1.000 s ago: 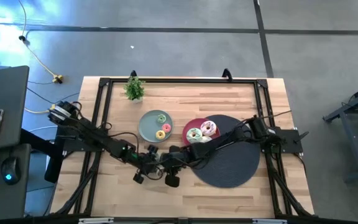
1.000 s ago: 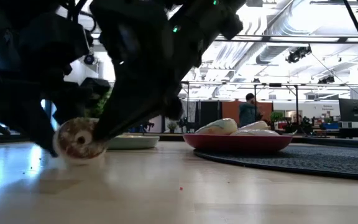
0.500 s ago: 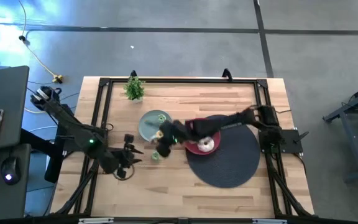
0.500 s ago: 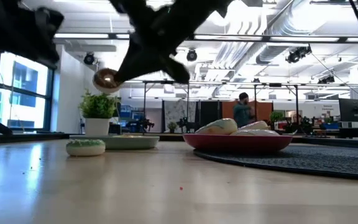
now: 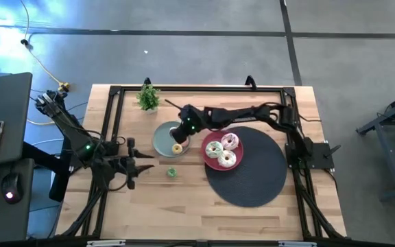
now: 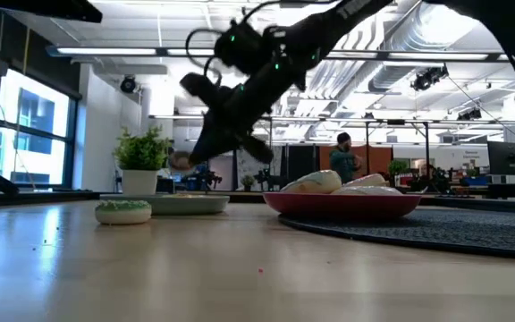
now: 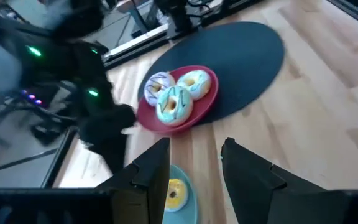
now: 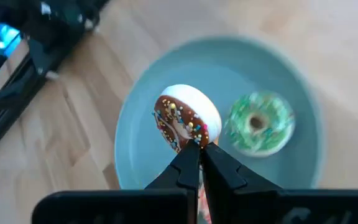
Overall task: Pick & Place donuts
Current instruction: Put the small brown donut on the blue plate
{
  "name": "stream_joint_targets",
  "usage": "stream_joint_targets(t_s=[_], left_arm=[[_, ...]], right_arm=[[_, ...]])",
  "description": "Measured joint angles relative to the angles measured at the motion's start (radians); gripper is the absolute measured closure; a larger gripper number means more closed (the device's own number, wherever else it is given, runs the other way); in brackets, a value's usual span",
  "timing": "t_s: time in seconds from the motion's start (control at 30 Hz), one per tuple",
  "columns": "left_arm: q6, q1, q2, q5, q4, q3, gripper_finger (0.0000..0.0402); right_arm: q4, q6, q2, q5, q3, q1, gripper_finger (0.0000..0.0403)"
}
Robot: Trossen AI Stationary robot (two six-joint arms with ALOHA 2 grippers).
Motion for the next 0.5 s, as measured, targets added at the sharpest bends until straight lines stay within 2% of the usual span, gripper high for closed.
stream_joint_targets(t_s=[0.13, 0.33, 0.5], left_arm=[[-0.007, 0.0, 0.001, -0.025, -0.034, 0.0, 0.0264], [-0.051, 0.0, 0.001, -0.046, -0.055, 0.0, 0.0264], [-0.054, 0.0, 0.001, -0.07, -0.056, 0.0, 0.0264]], right_arm=[[0.044, 0.039, 0.043, -0.068, -0.001, 0.019, 0.0397], [0.05, 0.051, 0.056, -0.003, -0.001, 0.042, 0.0393], [0.052, 0.045, 0.056, 0.021, -0.001, 0.021, 0.0367]])
